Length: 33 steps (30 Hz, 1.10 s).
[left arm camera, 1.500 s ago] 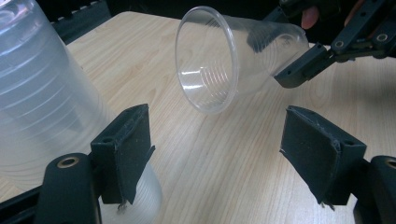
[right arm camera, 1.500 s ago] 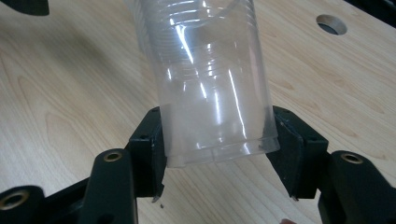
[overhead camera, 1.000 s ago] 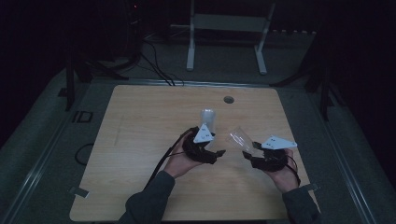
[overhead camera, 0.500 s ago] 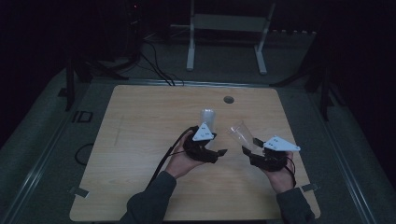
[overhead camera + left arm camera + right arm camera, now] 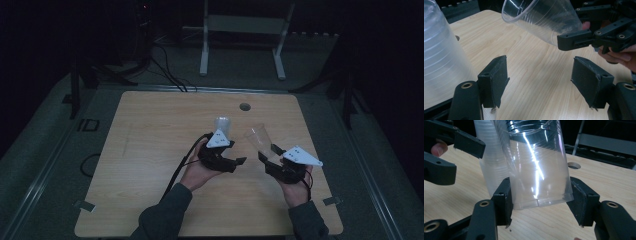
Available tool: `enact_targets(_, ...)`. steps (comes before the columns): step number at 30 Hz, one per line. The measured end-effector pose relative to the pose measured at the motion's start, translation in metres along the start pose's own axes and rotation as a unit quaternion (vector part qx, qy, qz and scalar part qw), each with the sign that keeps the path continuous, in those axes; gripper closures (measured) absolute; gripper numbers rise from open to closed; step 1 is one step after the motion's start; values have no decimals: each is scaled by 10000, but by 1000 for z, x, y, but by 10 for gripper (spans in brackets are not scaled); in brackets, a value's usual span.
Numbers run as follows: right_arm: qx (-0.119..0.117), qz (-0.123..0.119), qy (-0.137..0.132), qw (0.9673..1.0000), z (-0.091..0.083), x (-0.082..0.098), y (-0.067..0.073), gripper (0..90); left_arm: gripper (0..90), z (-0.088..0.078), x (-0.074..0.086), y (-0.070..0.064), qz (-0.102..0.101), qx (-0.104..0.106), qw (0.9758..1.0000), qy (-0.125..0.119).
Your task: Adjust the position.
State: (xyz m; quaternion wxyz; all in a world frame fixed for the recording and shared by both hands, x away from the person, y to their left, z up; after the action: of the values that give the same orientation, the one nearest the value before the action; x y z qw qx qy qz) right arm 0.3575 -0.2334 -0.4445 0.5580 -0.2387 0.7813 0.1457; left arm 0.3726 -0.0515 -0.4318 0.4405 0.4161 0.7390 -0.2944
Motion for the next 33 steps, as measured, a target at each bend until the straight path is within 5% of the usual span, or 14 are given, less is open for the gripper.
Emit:
enact_targets(11,416,132,-208,9988,-1,0,2,426,288,4,-8,-2,-238,-39,9996,-163)
enact_targets(33,685,180,-355,9969,-1,5,9,425,262,18,-25,-10,-665,78,9974,-273)
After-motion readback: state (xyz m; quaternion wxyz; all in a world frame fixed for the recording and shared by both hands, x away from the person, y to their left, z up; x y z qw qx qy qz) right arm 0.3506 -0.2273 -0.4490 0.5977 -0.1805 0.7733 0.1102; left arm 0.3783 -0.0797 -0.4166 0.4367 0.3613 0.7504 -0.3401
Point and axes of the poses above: each handheld gripper's, and its own axes: z roughly forward along the jaws, x roughly out of its underside, y roughly to its left, the point moved 6 cm from there along z, roughly forward along the jaws
